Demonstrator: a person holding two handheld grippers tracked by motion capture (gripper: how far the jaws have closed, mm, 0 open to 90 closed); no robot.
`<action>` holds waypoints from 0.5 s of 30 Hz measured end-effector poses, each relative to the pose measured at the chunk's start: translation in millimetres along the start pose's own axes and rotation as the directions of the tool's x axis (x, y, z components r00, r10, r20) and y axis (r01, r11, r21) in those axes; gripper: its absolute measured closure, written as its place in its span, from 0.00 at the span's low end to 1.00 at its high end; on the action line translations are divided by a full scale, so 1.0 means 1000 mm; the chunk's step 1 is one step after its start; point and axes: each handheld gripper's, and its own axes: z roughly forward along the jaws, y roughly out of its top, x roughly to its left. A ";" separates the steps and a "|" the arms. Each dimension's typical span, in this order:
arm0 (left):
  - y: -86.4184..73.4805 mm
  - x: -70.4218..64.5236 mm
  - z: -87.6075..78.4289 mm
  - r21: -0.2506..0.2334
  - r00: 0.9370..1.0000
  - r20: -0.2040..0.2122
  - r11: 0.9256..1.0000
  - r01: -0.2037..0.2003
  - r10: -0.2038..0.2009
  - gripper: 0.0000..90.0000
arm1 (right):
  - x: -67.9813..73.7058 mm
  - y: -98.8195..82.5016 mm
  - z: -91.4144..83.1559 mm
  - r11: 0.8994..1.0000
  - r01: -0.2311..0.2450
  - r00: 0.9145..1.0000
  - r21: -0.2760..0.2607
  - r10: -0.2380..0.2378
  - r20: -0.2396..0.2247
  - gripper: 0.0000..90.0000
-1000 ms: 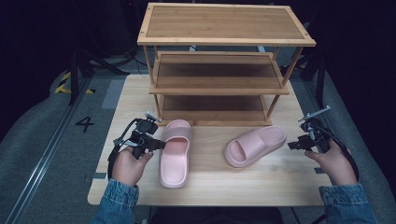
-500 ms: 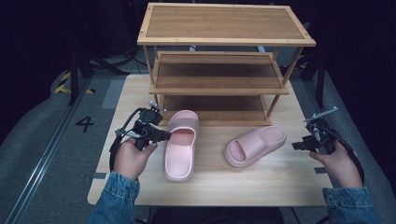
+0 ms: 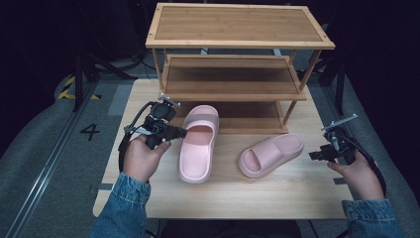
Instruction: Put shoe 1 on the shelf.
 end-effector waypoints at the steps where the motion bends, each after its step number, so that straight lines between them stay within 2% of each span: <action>1: 0.001 -0.001 -0.002 -0.007 1.000 0.003 1.000 0.001 -0.001 0.95 | 0.000 0.000 0.000 1.000 -0.001 1.000 -0.001 0.001 0.000 0.48; 12: 0.014 -0.009 -0.022 -0.055 1.000 0.020 0.998 -0.021 0.022 0.95 | 0.000 0.000 0.000 1.000 0.000 1.000 0.000 0.000 -0.002 0.48; 15: 0.016 -0.013 -0.026 -0.048 0.999 0.019 0.998 -0.029 0.030 0.95 | 0.000 -0.001 0.001 1.000 0.001 1.000 0.001 -0.001 -0.003 0.48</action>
